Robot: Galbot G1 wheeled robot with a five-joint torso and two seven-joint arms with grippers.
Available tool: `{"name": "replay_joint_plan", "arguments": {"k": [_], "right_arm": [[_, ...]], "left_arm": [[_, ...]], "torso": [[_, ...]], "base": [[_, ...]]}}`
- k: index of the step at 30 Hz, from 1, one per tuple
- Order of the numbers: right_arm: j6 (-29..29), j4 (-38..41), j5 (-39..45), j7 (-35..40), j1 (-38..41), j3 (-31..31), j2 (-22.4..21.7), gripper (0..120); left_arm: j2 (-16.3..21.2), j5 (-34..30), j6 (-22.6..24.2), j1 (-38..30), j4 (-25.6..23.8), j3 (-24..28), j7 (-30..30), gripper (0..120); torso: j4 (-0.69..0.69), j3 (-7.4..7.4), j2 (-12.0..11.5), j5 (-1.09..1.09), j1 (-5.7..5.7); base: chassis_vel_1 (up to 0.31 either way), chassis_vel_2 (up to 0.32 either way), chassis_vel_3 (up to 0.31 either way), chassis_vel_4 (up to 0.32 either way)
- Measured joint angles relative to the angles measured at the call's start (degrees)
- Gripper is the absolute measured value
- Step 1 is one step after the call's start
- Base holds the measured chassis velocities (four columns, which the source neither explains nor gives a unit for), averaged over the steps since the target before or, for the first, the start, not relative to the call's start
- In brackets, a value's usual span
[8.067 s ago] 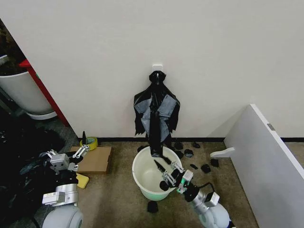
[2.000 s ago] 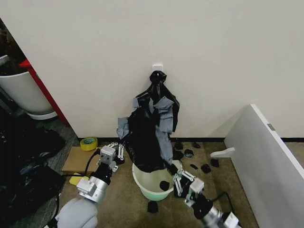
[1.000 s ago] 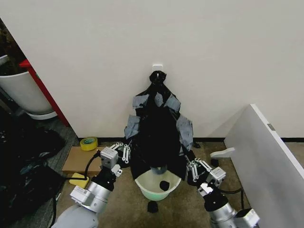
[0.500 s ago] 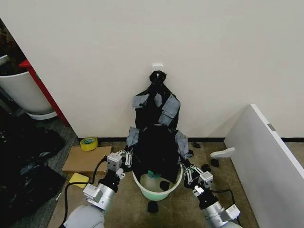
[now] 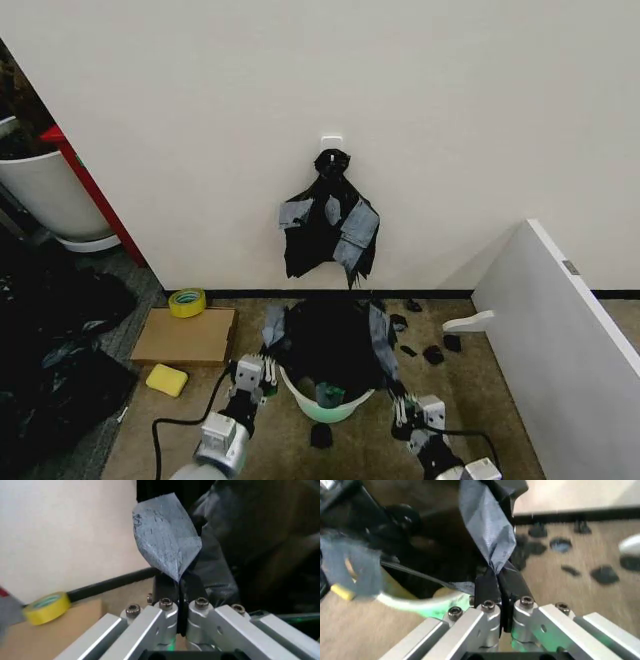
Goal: Place the garbage bag over the trash bin.
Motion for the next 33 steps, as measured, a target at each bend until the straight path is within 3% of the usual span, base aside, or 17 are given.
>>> {"name": "replay_joint_plan", "arguments": {"k": [7, 13, 24, 33], "right_arm": [[-6.0, 3.0, 3.7, 3.2, 0.3, 0.3, -1.6, 0], [-7.7, 0.5, 0.5, 3.1, 0.7, -2.6, -0.7, 0], [-8.7, -7.6, -9.0, 0.6, 3.6, -4.2, -0.1, 0], [-2.3, -16.8, -19.5, -4.1, 7.1, -3.5, 1.2, 0]], "left_arm": [[5.5, -4.5, 9.7, -2.2, -2.9, 1.4, -5.5, 0], [6.1, -7.3, 13.1, -4.1, -2.6, 4.0, -7.4, 0], [5.3, -7.2, 14.3, -5.8, 2.7, 7.5, -8.2, 0], [1.1, -7.0, 14.1, -8.0, 9.1, 9.1, -8.2, 0]], "torso": [[-0.01, 0.0, 0.0, 0.01, 0.0], [-0.01, 0.0, 0.0, 0.0, 0.0], [-0.01, 0.0, 0.0, 0.01, 0.0], [-0.01, 0.01, 0.0, 0.01, 0.0]], "base": [[0.0, 0.0, 0.0, 0.0], [0.0, 0.0, 0.0, 0.0], [0.0, 0.0, 0.0, 0.0], [0.0, 0.0, 0.0, 0.0]]}}
